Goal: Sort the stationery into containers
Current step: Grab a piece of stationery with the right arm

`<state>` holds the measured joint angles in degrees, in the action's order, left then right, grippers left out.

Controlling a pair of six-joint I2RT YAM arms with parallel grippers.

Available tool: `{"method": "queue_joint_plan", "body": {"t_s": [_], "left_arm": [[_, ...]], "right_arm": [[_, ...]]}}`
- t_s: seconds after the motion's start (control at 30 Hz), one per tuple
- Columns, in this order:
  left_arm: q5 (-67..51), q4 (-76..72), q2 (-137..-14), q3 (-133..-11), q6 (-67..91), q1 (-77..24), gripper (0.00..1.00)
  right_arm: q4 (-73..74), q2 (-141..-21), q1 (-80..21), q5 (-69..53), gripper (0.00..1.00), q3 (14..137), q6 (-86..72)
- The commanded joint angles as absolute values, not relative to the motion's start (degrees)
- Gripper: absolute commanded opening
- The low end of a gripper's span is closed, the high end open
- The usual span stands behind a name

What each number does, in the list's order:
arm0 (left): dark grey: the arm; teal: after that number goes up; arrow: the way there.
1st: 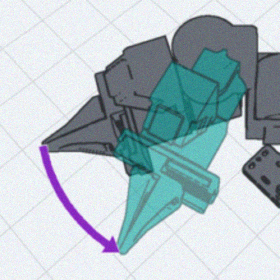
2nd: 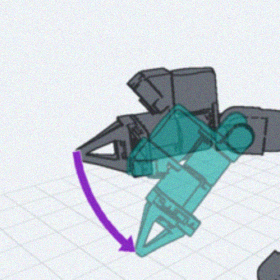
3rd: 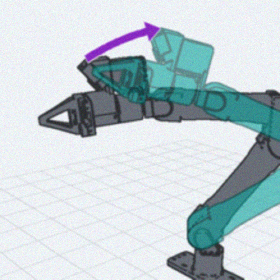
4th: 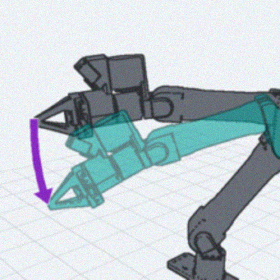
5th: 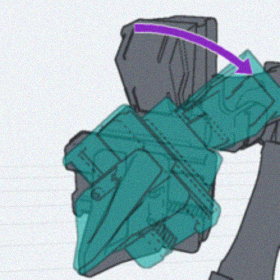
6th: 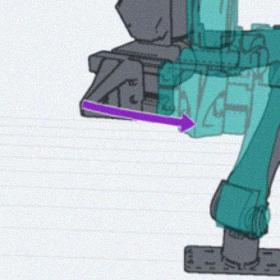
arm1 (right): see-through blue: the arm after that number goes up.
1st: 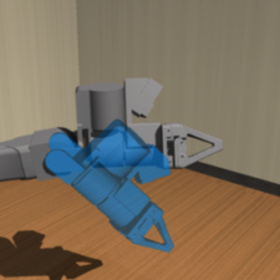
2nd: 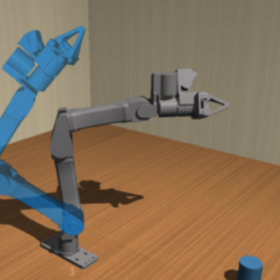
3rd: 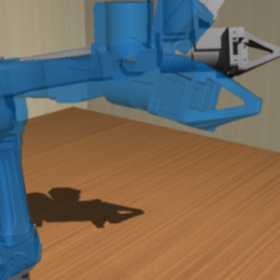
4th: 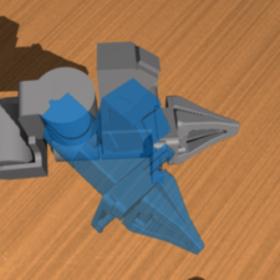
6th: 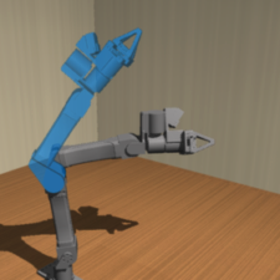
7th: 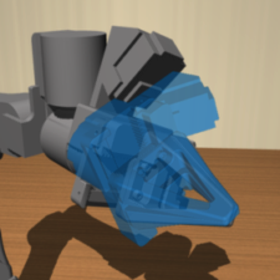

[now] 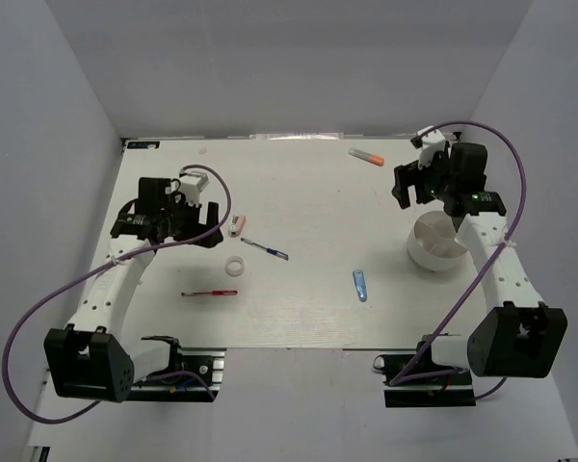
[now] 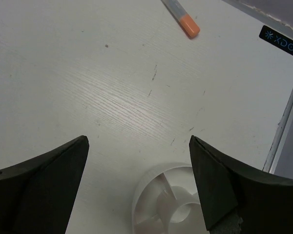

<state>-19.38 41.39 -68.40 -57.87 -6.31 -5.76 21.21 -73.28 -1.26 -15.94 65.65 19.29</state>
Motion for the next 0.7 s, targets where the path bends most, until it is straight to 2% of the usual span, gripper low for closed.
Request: {"method": "queue_joint_plan", "body": {"t_s": [0.0, 0.13, 0.33, 0.43, 0.57, 0.67], "left_arm": [[-23.4, 40.8, -66.4, -58.4, -7.3, -5.9, 0.98], [-30.9, 43.9, -67.5, -60.3, -13.4, -5.9, 0.98], [-37.5, 37.5, -63.6, -58.4, -14.8, -6.5, 0.98], [-38.4, 35.7, -64.8, -59.1, -14.5, -6.5, 0.98], [-40.2, 36.5, -68.5, -61.3, -14.7, -6.5, 0.98], [-41.1, 37.4, -71.6, -62.4, -14.5, -6.0, 0.98]], "right_arm": [[21.8, -74.7, -1.5, -18.0, 0.89, 69.3, 20.7], [22.2, -78.5, -1.5, -21.5, 0.88, 72.1, 22.6], [23.6, -90.0, -1.6, -26.8, 0.88, 81.0, 26.5], [25.6, -99.4, -1.4, -26.8, 0.85, 89.5, 26.4], [28.6, -111.7, -1.4, -26.4, 0.73, 103.7, 22.6], [23.3, -117.4, -1.7, -25.0, 0.76, 108.2, 20.5]]}}
